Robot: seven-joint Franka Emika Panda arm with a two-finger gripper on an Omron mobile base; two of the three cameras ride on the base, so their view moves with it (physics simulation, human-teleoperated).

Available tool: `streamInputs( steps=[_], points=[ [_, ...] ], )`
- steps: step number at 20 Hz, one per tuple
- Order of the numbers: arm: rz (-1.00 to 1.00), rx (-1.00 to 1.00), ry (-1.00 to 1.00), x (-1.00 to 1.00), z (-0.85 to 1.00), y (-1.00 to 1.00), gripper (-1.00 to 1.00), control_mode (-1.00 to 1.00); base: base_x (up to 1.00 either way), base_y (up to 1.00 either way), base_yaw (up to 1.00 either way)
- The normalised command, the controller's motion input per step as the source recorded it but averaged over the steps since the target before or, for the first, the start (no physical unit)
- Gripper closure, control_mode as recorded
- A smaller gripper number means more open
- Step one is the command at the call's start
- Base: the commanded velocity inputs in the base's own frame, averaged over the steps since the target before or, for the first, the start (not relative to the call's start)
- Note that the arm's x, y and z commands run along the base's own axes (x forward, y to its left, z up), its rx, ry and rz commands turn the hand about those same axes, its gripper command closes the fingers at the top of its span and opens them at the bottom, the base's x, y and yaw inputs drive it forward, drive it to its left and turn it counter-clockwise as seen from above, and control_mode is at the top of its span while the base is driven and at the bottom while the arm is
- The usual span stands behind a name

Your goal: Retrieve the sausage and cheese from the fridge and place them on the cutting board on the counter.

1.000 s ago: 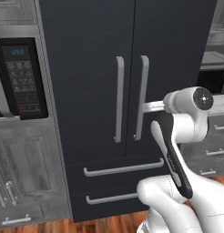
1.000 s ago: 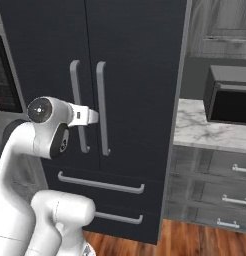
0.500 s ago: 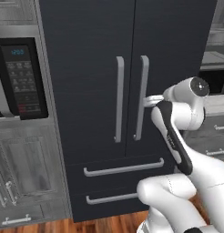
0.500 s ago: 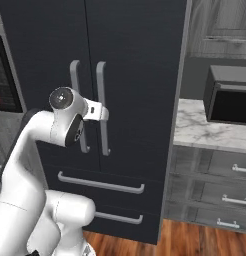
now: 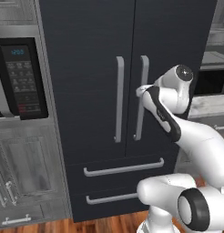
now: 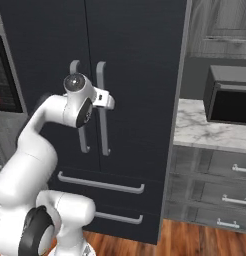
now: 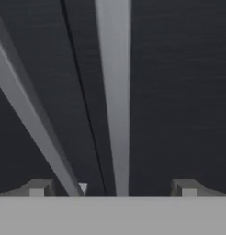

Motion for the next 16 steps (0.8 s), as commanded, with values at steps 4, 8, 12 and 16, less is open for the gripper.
streamInputs(
  steps=[4,8,12,16],
  points=[
    [0.00,0.00,0.01,0.64,-0.16,0.02,-1.00,-1.00,0.00,0.00,0.00],
    [0.00,0.00,0.02,0.67,-0.13,0.00,-1.00,-1.00,0.00,0.00,0.00],
    [0.00,0.00,0.03,0.60,-0.14,0.00,-1.00,-1.00,0.00,0.00,0.00],
    [0.00,0.00,0.02,0.55,-0.16,0.01,-1.00,-1.00,0.00,0.00,0.00]
  ],
)
